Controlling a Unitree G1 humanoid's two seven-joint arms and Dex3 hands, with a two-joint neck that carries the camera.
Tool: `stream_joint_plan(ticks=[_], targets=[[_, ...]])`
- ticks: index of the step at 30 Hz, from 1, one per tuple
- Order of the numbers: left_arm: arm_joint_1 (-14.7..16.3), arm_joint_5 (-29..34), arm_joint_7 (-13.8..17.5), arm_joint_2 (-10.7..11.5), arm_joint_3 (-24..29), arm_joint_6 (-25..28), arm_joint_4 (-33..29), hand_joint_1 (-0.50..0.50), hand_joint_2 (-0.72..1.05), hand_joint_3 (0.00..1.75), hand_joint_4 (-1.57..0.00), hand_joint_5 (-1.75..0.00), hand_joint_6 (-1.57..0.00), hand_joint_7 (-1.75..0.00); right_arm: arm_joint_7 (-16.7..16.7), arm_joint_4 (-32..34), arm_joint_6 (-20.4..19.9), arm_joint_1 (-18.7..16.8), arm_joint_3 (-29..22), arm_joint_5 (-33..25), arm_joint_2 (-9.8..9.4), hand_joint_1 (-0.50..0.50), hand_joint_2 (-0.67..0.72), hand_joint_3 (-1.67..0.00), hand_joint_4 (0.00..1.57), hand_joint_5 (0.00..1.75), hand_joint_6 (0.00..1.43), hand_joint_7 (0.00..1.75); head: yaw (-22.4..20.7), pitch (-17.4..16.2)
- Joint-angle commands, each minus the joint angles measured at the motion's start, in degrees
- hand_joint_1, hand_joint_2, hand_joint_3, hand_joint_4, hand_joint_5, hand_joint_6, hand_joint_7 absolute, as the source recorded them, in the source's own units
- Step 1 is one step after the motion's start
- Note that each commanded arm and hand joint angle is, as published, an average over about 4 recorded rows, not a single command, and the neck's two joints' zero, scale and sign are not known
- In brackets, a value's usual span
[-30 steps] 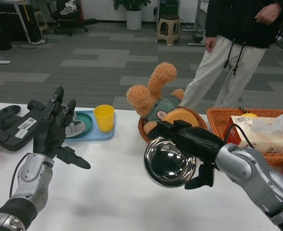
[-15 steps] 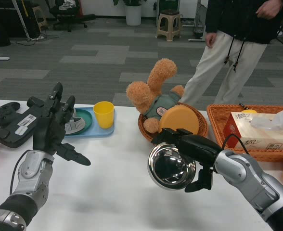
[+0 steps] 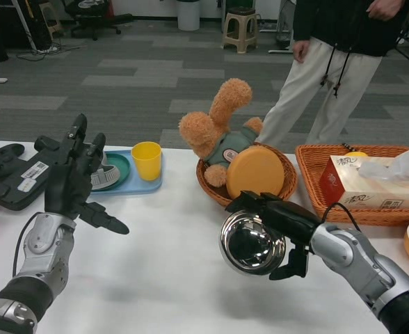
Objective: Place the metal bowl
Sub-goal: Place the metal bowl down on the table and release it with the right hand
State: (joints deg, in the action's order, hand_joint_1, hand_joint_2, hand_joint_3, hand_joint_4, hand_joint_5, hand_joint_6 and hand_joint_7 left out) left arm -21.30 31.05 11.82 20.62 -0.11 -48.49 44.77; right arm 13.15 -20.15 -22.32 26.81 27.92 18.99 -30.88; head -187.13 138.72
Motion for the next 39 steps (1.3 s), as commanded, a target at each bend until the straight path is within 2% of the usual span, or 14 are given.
stream_joint_plan(ticks=[1,13,17,32,37,39], targets=[[0.6,0.3,-0.3,0.2,0.3,-0.3,-0.4,-0.5,-0.28,0.09,-0.15,0.0,0.0,0.0,-1.0,-1.9,-1.6,-0.5,-0.2,0.5,0.27,-0.46,-0.48,-1.59,0.17,1.65,0.0,1.54,0.0,-0.1],[0.7,0.3,-0.3,0.3,0.3,-0.3,-0.5,-0.5,-0.28,0.09,-0.15,0.0,0.0,0.0,-1.5,-5.3,-2.3,-0.6,0.7,1.9,0.47,-0.46,-0.48,-1.59,0.14,1.65,0.0,1.55,-0.1,-1.1],[0.8,0.4,-0.3,0.3,0.3,-0.3,-0.5,-0.5,-0.28,0.09,-0.15,0.0,0.0,0.0,-1.5,-5.7,-2.2,-0.6,1.0,2.4,0.47,-0.46,-0.48,-1.57,0.11,1.55,0.0,1.55,-0.1,-1.4],[0.9,0.4,-0.3,0.3,0.3,-0.2,-0.5,-0.5,-0.28,0.09,-0.15,0.0,0.0,0.0,-1.5,-8.6,-1.8,-0.6,3.2,2.3,0.49,-0.48,-0.48,-1.59,0.11,1.55,0.0,1.54,-0.3,-2.6],[0.9,0.4,-0.3,0.3,0.3,-0.3,-0.4,-0.5,-0.28,0.09,-0.15,0.0,0.0,0.0,-1.5,-9.4,-1.8,-0.6,3.3,2.3,0.74,-0.46,-0.48,-1.59,0.1,1.55,0.0,1.54,-0.3,-3.2],[0.9,0.4,-0.3,0.3,0.3,-0.3,-0.4,-0.5,-0.28,0.09,-0.15,0.0,0.0,0.0,-1.5,-9.5,-1.8,-0.6,3.3,2.2,0.8,-0.46,-0.48,-1.59,0.09,1.5,0.0,1.54,-0.3,-3.4]])
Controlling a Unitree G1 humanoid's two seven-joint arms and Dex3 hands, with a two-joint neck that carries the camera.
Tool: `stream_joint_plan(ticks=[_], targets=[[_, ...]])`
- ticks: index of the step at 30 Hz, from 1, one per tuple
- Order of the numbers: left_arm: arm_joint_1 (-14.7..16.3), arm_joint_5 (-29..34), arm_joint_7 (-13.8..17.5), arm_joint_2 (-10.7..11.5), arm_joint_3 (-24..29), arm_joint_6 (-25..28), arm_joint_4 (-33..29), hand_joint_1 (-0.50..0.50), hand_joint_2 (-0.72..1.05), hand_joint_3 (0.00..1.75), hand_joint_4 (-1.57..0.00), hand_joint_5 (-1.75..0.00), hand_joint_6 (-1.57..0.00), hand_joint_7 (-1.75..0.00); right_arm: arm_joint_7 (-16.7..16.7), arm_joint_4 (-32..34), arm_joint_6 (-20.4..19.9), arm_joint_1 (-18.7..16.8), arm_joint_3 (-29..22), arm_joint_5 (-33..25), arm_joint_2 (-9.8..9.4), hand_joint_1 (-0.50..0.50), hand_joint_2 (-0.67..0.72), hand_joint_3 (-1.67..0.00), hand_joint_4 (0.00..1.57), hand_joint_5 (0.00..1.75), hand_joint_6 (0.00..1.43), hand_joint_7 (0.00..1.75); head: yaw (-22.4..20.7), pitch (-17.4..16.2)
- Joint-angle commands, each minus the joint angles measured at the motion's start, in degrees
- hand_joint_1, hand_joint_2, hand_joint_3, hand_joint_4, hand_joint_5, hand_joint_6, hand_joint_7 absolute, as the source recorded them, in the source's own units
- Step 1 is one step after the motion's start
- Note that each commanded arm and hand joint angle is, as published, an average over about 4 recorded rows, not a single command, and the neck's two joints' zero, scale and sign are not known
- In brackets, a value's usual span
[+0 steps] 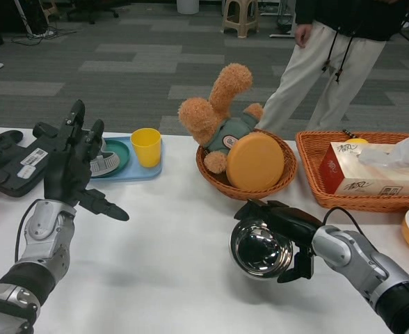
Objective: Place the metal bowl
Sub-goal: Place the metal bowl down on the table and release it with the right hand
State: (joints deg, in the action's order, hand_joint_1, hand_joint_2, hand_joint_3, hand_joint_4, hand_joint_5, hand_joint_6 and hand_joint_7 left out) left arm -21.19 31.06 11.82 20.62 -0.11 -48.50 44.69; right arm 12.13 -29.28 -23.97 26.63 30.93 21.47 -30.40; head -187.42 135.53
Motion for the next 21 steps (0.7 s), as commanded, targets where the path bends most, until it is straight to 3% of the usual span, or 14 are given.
stream_joint_plan(ticks=[1,4,9,21], targets=[[0.8,0.4,-0.3,0.3,0.3,-0.3,-0.3,-0.5,-0.28,0.09,-0.15,0.0,0.0,0.0,-0.5,-0.5,-0.1,-0.4,0.3,-0.3,0.34,-0.46,-0.48,-1.57,0.09,1.48,0.0,1.54,0.0,-0.3],[0.8,0.4,-0.3,0.3,0.3,-0.3,-0.3,-0.5,-0.28,0.09,-0.15,0.0,0.0,0.0,-0.5,-0.9,-0.1,-0.4,0.3,-0.2,0.38,-0.48,-0.45,-1.51,0.09,1.45,0.0,1.54,-0.1,-0.5],[0.8,0.4,-0.3,0.3,0.2,-0.3,-0.3,-0.5,-0.28,0.09,-0.15,0.0,0.0,0.0,-0.5,-1.5,-0.1,-0.4,0.3,-0.2,0.69,-0.46,-0.41,-1.57,0.07,1.45,0.0,1.54,-0.1,-0.6],[0.8,0.5,-0.3,0.3,0.3,-0.3,-0.3,-0.5,-0.28,0.09,-0.15,0.0,0.0,0.0,-0.4,-1.8,0.7,-0.4,0.7,-0.1,0.84,-0.5,-0.41,-1.51,0.03,1.16,0.0,1.4,-0.2,-1.2]])
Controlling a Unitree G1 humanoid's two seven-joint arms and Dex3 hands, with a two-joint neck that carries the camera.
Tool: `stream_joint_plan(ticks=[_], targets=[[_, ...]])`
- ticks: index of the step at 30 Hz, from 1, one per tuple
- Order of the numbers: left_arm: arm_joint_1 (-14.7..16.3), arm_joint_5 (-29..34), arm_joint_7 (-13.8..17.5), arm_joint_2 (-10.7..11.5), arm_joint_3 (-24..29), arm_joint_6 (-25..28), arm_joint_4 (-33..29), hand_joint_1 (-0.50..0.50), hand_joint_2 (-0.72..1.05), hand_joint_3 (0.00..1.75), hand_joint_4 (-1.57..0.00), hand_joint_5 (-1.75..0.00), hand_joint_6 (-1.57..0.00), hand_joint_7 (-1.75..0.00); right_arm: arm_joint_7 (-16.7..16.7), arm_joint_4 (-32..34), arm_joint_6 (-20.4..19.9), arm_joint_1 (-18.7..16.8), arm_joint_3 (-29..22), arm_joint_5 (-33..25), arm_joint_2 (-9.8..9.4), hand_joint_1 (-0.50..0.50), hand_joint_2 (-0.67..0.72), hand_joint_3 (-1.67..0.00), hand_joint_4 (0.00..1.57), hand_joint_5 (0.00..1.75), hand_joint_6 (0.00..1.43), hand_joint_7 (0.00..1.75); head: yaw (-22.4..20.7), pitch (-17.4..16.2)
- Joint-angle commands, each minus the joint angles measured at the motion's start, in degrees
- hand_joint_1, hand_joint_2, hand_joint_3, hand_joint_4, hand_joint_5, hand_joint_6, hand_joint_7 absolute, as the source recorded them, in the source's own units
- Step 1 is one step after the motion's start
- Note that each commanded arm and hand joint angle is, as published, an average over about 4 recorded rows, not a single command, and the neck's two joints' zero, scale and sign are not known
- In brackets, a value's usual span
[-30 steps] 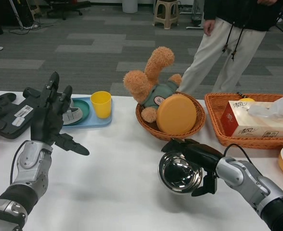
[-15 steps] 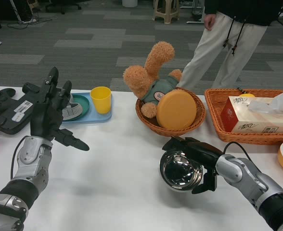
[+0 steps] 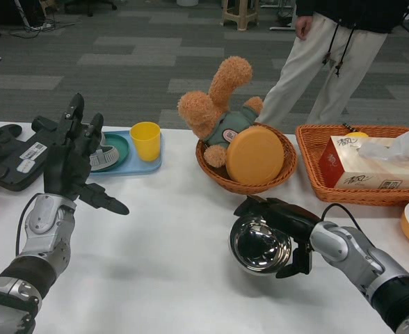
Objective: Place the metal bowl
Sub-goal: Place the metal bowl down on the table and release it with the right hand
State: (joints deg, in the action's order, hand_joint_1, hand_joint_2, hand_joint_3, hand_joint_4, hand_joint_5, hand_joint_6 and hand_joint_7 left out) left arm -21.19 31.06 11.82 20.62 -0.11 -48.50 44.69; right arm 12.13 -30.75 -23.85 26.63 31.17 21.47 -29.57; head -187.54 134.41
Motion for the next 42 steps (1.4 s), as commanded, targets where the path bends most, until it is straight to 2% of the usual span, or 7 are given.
stream_joint_plan(ticks=[1,8,14,17,26,31,42], targets=[[0.8,0.5,-0.3,0.3,0.3,-0.3,-0.3,-0.5,-0.28,0.09,-0.15,0.0,0.0,0.0,-0.4,-0.5,0.7,-0.4,0.6,-0.1,0.04,-0.5,-0.41,-1.51,0.03,1.16,0.0,1.4,0.0,-0.1],[0.8,0.5,-0.3,0.3,0.2,-0.3,-0.3,-0.5,-0.28,0.09,-0.15,0.0,0.0,0.0,-0.4,-1.8,0.8,-0.4,0.6,-0.1,0.37,-0.5,-0.41,-1.51,0.03,1.16,0.0,1.4,-0.1,-0.2],[0.8,0.5,-0.3,0.3,0.3,-0.3,-0.3,-0.5,-0.28,0.09,-0.15,0.0,0.0,0.0,-0.2,-2.3,1.1,-0.6,0.6,-0.6,0.56,-0.47,-0.3,-1.49,0.0,0.63,0.0,1.34,0.0,-0.4],[0.8,0.5,-0.3,0.4,0.3,-0.3,-0.3,-0.5,-0.28,0.09,-0.15,0.0,0.0,0.0,0.1,-2.3,1.5,-0.9,0.6,-1.4,0.56,-0.46,-0.22,-1.27,0.0,0.51,0.0,1.27,0.0,-0.6],[0.8,0.5,-0.3,0.3,0.3,-0.3,-0.3,-0.5,-0.28,0.09,-0.15,0.0,0.0,0.0,0.6,-2.5,2.0,-1.0,0.6,-3.9,0.56,-0.44,0.28,-0.18,0.0,0.44,0.0,1.33,-0.1,-0.8],[0.8,0.5,-0.3,0.3,0.3,-0.3,-0.3,-0.5,-0.28,0.09,-0.15,0.0,0.0,0.0,1.0,-2.5,2.1,-1.1,0.5,-4.5,0.56,-0.44,0.61,0.0,0.0,0.22,0.0,1.29,-0.1,-0.9],[0.8,0.5,-0.3,0.3,0.2,-0.4,-0.3,-0.5,-0.28,0.09,-0.15,0.0,0.0,0.0,1.1,-2.5,2.1,-2.1,-0.3,-9.7,0.48,-0.46,0.72,0.0,0.0,0.0,0.0,1.05,-0.2,-1.5]])
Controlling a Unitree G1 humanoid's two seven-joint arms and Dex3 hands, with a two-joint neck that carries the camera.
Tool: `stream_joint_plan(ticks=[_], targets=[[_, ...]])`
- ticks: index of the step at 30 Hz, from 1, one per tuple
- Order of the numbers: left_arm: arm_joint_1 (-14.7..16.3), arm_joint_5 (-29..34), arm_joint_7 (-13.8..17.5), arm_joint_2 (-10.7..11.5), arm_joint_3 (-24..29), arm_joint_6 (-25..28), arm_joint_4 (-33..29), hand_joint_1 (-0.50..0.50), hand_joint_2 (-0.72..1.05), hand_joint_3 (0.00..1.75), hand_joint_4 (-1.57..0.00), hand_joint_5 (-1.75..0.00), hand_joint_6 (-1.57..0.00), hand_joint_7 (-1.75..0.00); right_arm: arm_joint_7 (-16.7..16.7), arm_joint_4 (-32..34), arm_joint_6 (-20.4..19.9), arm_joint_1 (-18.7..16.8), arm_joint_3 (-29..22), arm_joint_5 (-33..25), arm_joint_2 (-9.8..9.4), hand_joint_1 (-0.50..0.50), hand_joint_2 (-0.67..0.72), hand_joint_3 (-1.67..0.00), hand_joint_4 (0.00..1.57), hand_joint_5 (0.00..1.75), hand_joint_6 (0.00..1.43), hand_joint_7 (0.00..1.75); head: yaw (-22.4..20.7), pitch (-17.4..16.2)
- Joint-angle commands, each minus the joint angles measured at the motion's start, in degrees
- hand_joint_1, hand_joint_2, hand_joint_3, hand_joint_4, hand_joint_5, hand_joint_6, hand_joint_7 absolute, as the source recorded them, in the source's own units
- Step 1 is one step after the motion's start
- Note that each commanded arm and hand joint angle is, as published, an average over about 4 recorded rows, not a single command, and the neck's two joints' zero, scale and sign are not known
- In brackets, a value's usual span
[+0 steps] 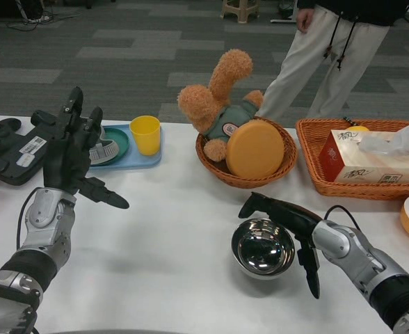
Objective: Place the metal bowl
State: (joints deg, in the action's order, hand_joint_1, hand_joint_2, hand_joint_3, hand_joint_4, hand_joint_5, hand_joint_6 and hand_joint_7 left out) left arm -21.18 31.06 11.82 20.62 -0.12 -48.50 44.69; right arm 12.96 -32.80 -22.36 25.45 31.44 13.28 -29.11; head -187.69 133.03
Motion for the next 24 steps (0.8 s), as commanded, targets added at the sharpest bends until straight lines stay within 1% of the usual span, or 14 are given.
stream_joint_plan(ticks=[1,2,4,6,7,9,15,19,21,24], targets=[[0.8,0.5,-0.3,0.3,0.2,-0.4,-0.3,-0.5,-0.28,0.09,-0.15,0.0,0.0,0.0,0.2,-0.4,0.6,-1.0,-0.5,-2.3,0.02,-0.46,0.72,0.0,0.0,0.0,0.0,0.96,-0.1,-0.2],[0.8,0.5,-0.3,0.3,0.2,-0.4,-0.3,-0.5,-0.28,0.09,-0.15,0.0,0.0,0.0,0.2,-0.4,0.6,-1.1,-0.5,-3.1,0.02,-0.46,0.72,0.0,0.0,0.0,0.0,0.89,-0.2,-0.2],[0.8,0.5,-0.3,0.3,0.2,-0.3,-0.3,-0.5,-0.28,0.09,-0.15,0.0,0.0,0.0,0.2,-0.2,0.6,-1.5,-0.5,-4.8,0.02,-0.46,0.72,0.0,0.0,0.0,0.0,0.65,-0.2,-0.3],[0.8,0.5,-0.3,0.3,0.2,-0.3,-0.3,-0.5,-0.28,0.09,-0.15,0.0,0.0,0.0,0.3,0.2,0.8,-1.8,-0.5,-6.1,0.02,-0.45,0.72,0.0,0.0,0.0,0.0,0.49,-0.2,-0.3],[0.8,0.5,-0.3,0.3,0.2,-0.3,-0.3,-0.5,-0.28,0.09,-0.15,0.0,0.0,0.0,0.4,0.6,0.9,-2.0,-0.8,-6.5,0.0,-0.44,0.72,0.0,0.0,0.0,0.0,0.45,-0.3,-0.3],[0.8,0.5,-0.3,0.3,0.2,-0.4,-0.3,-0.5,-0.28,0.09,-0.15,0.0,0.0,0.0,0.5,1.3,1.0,-2.3,-1.1,-7.1,-0.05,-0.42,0.72,0.0,0.0,0.0,0.0,0.42,-0.4,-0.4],[0.8,0.5,-0.3,0.3,0.2,-0.5,-0.3,-0.5,-0.28,0.09,-0.15,0.0,0.0,0.0,0.5,4.8,1.1,-4.0,-4.0,-7.6,-0.03,-0.42,0.72,0.0,0.0,0.0,0.0,0.28,-0.6,-0.4],[0.8,0.5,-0.3,0.4,0.3,-0.5,-0.4,-0.5,-0.28,0.09,-0.15,0.0,0.0,0.0,1.0,11.1,3.2,-6.2,-8.0,-6.7,0.11,-0.42,0.72,0.0,0.0,0.0,0.0,0.28,-0.6,-0.3],[0.8,0.5,-0.3,0.4,0.4,-0.5,-0.4,-0.5,-0.28,0.09,-0.15,0.0,0.0,0.0,1.5,15.4,4.3,-7.4,-10.9,-5.4,0.22,-0.42,0.72,0.0,0.0,0.0,0.0,0.28,-0.6,-0.1],[0.8,0.7,-0.3,0.5,0.5,-0.5,-0.4,-0.5,-0.28,0.09,-0.15,0.0,0.0,0.0,2.0,19.9,5.3,-8.5,-13.7,-4.0,0.52,-0.42,0.72,0.0,0.0,0.0,0.0,0.28,-0.6,0.2]])
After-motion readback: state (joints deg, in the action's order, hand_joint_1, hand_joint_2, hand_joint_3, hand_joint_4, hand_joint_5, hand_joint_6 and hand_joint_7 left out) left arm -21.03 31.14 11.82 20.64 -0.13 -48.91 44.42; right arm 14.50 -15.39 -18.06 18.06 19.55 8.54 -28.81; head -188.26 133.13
